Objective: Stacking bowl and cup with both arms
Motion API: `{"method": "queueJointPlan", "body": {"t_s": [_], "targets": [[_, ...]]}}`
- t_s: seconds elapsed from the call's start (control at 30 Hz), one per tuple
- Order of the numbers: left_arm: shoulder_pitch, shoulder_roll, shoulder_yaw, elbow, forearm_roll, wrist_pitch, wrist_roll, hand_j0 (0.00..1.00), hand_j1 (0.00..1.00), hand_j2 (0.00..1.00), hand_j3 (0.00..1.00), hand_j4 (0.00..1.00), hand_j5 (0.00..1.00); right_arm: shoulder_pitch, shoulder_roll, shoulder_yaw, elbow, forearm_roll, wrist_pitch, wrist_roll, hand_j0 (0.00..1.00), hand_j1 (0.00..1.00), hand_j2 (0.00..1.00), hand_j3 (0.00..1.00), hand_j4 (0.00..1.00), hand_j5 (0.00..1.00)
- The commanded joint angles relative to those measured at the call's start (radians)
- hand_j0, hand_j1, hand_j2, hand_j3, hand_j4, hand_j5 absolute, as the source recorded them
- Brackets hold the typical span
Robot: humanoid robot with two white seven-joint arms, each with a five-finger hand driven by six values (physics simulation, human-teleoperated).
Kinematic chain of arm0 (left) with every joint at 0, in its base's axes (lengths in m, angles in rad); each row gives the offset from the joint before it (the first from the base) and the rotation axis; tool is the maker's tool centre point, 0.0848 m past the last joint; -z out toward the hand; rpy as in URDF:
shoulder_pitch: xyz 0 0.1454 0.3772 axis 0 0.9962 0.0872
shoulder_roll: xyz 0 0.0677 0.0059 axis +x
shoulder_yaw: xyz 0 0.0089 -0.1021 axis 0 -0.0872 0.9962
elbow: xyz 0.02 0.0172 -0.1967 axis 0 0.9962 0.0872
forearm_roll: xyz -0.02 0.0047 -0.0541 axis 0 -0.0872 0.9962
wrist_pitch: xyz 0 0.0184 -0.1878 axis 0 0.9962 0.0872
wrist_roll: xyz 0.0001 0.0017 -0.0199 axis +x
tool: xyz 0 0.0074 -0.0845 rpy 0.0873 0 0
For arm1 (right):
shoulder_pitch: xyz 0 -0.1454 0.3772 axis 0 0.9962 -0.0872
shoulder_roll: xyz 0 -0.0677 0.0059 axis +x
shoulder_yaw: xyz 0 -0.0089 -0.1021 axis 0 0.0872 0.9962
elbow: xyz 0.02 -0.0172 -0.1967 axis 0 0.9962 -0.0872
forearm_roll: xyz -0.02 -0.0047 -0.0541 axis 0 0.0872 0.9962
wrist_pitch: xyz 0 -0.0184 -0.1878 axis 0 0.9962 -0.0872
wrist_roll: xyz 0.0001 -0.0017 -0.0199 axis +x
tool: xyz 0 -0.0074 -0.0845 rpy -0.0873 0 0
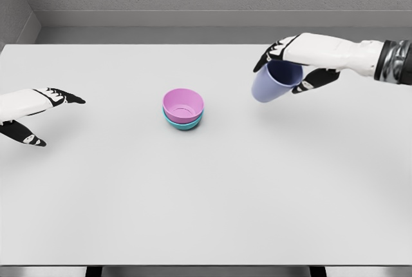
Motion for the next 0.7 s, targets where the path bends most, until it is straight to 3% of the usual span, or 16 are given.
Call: {"method": "queueJointPlan", "body": {"t_s": [0.0, 0.4, 0.67], "targets": [[0.000, 0.001, 0.000, 0.000, 0.008, 0.003, 0.000, 1.00, 1.00, 1.00, 1.00, 1.00, 1.00, 0.000, 0.012, 0.000, -0.005, -0.005, 0.002, -0.001, 0.75, 0.75, 0.75, 0.75, 0.75, 0.75], [0.000, 0.001, 0.000, 0.000, 0.008, 0.003, 0.000, 1.00, 1.00, 1.00, 1.00, 1.00, 1.00, -0.041, 0.058, 0.004, -0.080, -0.007, 0.004, -0.001, 0.75, 0.75, 0.75, 0.75, 0.75, 0.75], [0.000, 0.001, 0.000, 0.000, 0.006, 0.003, 0.000, 1.00, 1.00, 1.00, 1.00, 1.00, 1.00, -0.064, 0.082, 0.032, -0.091, -0.007, 0.002, -0.001, 0.75, 0.75, 0.75, 0.75, 0.75, 0.75]]}}
